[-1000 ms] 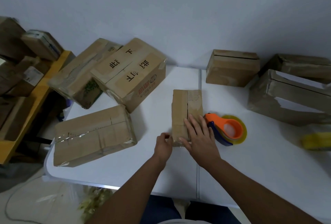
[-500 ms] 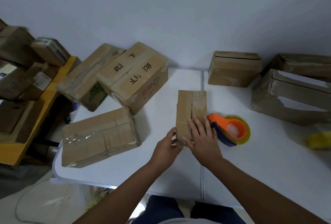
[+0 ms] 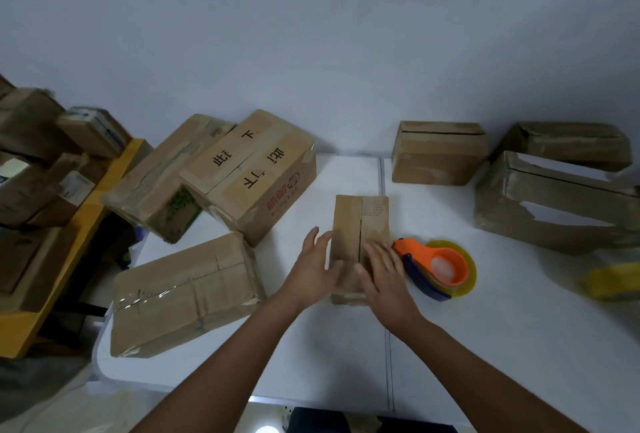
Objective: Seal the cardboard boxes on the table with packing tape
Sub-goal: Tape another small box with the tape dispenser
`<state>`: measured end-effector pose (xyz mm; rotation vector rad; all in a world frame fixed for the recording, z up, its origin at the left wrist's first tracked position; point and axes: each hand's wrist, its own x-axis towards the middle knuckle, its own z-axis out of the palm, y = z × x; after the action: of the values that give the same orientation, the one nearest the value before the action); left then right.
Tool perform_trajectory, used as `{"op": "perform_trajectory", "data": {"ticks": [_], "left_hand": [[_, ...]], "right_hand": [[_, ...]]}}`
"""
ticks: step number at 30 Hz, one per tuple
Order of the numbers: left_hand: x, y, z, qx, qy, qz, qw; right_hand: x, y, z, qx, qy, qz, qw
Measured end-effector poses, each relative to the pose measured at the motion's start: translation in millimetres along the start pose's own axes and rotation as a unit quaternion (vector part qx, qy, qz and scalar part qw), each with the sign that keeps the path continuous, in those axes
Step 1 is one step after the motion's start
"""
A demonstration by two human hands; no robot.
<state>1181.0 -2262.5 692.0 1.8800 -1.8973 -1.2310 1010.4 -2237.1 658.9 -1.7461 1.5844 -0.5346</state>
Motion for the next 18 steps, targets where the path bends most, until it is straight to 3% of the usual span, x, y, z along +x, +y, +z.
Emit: {"op": "perform_trajectory", "data": {"ticks": [2, 4, 6, 9, 12, 15, 18], "left_hand": [[4.9, 15.9, 20.0, 0.101, 0.002, -0.017, 0.995], [10.2, 27.1, 40.0, 0.208, -0.014, -0.053, 0.977], [12.5, 29.0, 44.9, 0.273, -0.025, -0.051, 0.96], [11.9, 14.2, 21.2, 0.346, -0.074, 0.02, 0.935], [14.2, -10.0, -23.7, 0.427, -0.108, 0.069, 0.895], [10.9, -22.9, -52.6, 0.506, -0.054, 0.123, 0.852], [1.6, -27.5, -47.8, 0.495, 0.018, 0.14, 0.858]], "right_hand": [[-0.2, -6.8, -10.5, 0.131, 0.013, 0.035, 0.991], [0.1, -4.5, -22.3, 0.177, 0.08, 0.049, 0.98], [0.4, 0.9, -34.1, 0.166, 0.147, 0.074, 0.972], [3.0, 8.0, -46.5, 0.12, 0.172, 0.086, 0.974], [13.3, 12.9, -47.1, 0.076, 0.143, 0.052, 0.985], [29.4, 15.3, -38.3, 0.07, 0.042, 0.055, 0.995], [41.1, 12.3, -30.3, 0.057, -0.047, 0.055, 0.996]]}}
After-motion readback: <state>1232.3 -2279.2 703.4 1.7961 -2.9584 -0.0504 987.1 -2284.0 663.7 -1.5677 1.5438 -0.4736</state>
